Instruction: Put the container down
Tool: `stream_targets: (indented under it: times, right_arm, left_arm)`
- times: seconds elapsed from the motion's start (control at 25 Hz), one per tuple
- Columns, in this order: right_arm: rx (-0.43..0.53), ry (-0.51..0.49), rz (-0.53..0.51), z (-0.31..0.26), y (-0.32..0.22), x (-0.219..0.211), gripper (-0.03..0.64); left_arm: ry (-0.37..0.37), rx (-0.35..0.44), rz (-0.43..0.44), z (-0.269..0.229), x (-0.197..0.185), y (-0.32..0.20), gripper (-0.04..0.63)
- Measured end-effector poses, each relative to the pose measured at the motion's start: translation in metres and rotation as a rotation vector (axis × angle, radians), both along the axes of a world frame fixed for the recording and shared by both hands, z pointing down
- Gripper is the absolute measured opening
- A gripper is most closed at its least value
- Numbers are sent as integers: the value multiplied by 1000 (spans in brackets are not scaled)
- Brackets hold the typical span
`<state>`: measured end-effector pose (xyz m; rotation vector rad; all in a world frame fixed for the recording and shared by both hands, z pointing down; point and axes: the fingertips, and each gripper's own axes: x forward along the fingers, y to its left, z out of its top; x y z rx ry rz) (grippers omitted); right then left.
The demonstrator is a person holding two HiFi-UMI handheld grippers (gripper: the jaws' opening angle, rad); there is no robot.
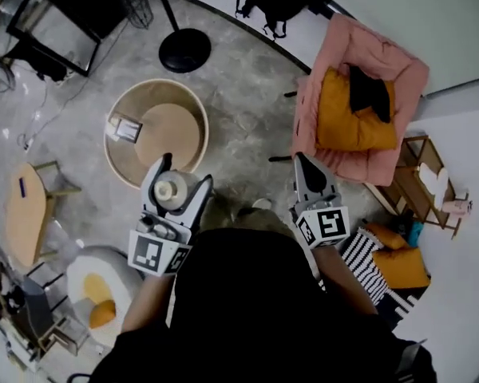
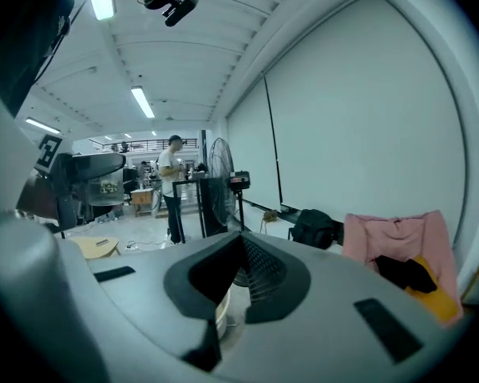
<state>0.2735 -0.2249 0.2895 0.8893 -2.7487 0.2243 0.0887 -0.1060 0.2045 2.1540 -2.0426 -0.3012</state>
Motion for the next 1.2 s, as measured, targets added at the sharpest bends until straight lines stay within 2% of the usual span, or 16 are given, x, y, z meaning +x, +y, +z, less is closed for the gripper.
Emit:
stream_targets:
  times: [0.12,0.28,0.4,0.56,0.88,1.04,1.2]
  right_arm:
    - [-7,8,-56,-2,15,-56,21]
    - [4,51,-196,-5,41,-137,21]
    - [15,66,-262,-4,63,-191,21]
    - [25,88,-331,-1,81,-247,21]
    - [-3,143,-481,31,118,-316,21]
    - [-24,159,-585,67,132,-340,21]
    - [-60,156,-712,112,133,-368,21]
  left_arm:
    - [8,5,-58,6,-46,21,345]
    - [14,4,-152,17,-107,57,345]
    - [8,26,-199,24,-150,83,345]
    - [23,-43,-239,59,-184,108,345]
    - [59,-130,-360,118,-230,135,345]
    - [17,-200,-431,167,-249,136,345]
    - [94,-306,-516,236,-262,126,345]
